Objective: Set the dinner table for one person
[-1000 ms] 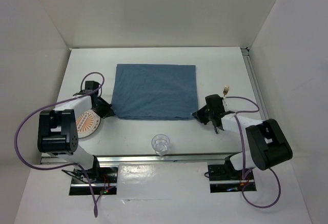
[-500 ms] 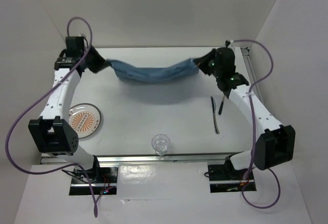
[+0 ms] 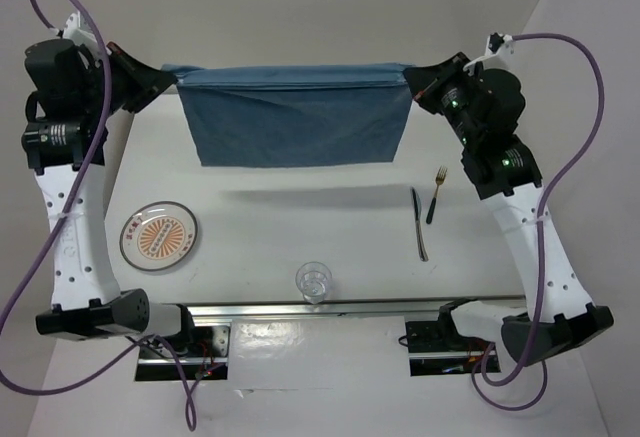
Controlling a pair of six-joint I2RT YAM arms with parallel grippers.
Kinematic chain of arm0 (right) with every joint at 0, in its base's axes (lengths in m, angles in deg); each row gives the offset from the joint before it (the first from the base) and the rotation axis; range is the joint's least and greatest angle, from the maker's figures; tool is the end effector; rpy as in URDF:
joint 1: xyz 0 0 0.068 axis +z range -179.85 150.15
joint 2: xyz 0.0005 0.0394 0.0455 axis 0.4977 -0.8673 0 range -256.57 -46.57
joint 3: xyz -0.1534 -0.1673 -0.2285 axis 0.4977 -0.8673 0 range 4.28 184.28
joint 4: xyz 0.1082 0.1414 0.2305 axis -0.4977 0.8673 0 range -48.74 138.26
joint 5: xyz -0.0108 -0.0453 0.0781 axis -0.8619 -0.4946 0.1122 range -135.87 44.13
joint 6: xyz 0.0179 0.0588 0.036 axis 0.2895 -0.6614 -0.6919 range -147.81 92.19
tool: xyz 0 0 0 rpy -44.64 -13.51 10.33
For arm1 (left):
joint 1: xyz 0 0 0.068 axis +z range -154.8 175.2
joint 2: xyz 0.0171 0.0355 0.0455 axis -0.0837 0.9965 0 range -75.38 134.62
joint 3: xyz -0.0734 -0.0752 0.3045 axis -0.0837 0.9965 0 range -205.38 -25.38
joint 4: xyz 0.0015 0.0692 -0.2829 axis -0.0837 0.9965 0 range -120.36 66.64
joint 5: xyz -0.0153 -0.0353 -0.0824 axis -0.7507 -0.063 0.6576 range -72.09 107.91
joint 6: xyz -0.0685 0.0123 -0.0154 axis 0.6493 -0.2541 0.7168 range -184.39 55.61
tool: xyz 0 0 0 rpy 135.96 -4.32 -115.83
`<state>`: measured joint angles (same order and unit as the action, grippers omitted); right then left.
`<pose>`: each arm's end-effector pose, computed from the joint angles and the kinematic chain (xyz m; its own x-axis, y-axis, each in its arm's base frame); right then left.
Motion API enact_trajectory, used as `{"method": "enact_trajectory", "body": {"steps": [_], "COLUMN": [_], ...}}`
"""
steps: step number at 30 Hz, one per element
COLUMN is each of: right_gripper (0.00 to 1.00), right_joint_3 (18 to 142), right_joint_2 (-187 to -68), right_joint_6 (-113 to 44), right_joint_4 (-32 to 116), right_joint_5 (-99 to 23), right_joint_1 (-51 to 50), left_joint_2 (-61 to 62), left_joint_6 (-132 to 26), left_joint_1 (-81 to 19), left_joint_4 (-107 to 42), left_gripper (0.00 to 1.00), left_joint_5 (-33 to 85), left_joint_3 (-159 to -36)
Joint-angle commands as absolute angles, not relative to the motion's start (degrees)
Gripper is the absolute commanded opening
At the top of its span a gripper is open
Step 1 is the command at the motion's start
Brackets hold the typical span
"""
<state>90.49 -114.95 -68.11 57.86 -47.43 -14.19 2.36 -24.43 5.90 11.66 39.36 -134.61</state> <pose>0.2716 0.0745 0.5507 -0.1416 0.6317 -0.7622 -0.1993 0.7360 0.6470 0.2832 0.0317 0.5931 -0.2535 -0.6562 -0.7107 0.0229 0.7304 -0.6826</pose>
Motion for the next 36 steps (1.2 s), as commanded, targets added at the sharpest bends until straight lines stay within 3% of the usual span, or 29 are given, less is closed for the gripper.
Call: {"method": "enact_trajectory", "body": {"steps": [1,16,19,22,26,36], "right_gripper": [0.0,0.0,0.0,0.0,0.0,0.0], "right_joint_3": [94.3,111.3,114.5,113.6,103.4,61.9], "right_joint_2": [-119.9,-145.2,-147.6,-147.6,-145.1,-132.5], "right_joint_6": [-63.5,-66.7,-67.2,-67.2,-66.5,-70.3], "right_joint_4": [59.7,49.4,48.9,48.4,45.5,38.3], "right_joint_5": [-49.8,-29.6,-29.1,-28.6,-27.9,-26.6], "right_joint_1": [-16.8,-29.7,-30.2,-30.2,-30.2,-30.2], "left_joint_2": [8.8,39.6,39.6,38.0,32.7,26.1], "left_joint_6": [-28.1,-29.0,-27.2,-26.4,-27.8,-32.5], "left_joint_1": [7.3,7.3,7.9,8.4,8.4,8.4], "left_joint_4": [13.1,16.0,11.1,8.8,4.1,-2.3], "left_gripper": [0.0,0.0,0.0,0.0,0.0,0.0], "left_joint_5": [41.4,55.0,56.0,56.1,55.0,51.6], "left_joint_3": [-137.2,-167.0,-166.3,-162.1,-142.6,-106.5]}}
